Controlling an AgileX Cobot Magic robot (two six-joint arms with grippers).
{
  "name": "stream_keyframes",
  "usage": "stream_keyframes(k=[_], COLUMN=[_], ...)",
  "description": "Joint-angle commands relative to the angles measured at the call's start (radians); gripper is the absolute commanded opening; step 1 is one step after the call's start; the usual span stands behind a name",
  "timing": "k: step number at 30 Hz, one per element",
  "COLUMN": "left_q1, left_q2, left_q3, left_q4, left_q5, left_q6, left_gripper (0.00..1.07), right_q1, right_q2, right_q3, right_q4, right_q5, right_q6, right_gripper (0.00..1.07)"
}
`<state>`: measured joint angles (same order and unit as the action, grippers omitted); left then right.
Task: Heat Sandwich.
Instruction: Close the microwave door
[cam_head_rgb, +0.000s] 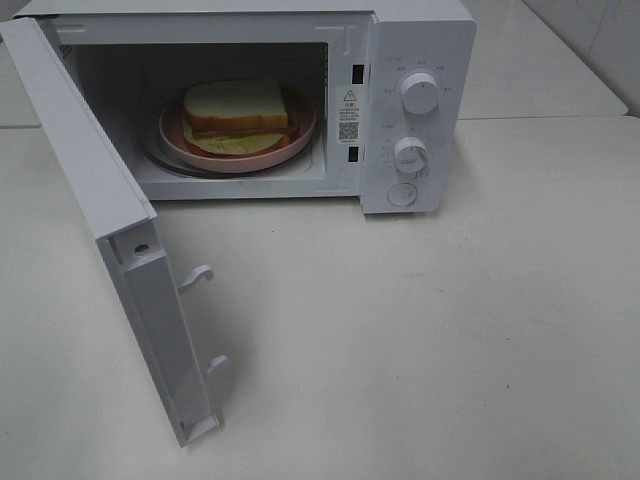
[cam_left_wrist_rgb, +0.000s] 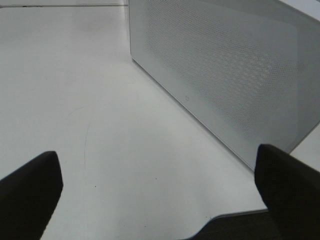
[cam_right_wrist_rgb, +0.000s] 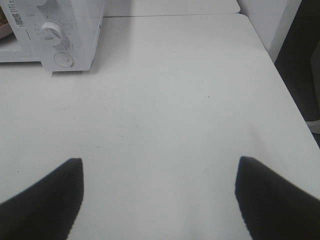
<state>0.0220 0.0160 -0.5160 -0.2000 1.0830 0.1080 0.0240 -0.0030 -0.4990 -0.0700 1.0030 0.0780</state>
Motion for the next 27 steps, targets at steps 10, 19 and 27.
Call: stream_keyframes(k=[10, 19, 27], left_q1=[-0.004, -0.004, -0.004], left_q2=[-0.004, -0.004, -0.004], left_q3=[0.001, 0.001, 0.001], left_q4=[-0.001, -0.001, -0.002], left_q5=[-0.007, -0.007, -0.007], left_q6=[-0.001, -0.001, -0.002], left_gripper=[0.98, 0.98, 0.98], right_q1=[-0.009, -0.009, -0.009], right_q2=[-0.028, -0.028, -0.028], right_q3=[0.000, 0.000, 0.000], right_q4=[0.001, 0.001, 0.001], right_q5=[-0.008, -0.008, -0.008], right_q6=[0.001, 0.001, 0.001], right_gripper=[0.76, 0.76, 0.76])
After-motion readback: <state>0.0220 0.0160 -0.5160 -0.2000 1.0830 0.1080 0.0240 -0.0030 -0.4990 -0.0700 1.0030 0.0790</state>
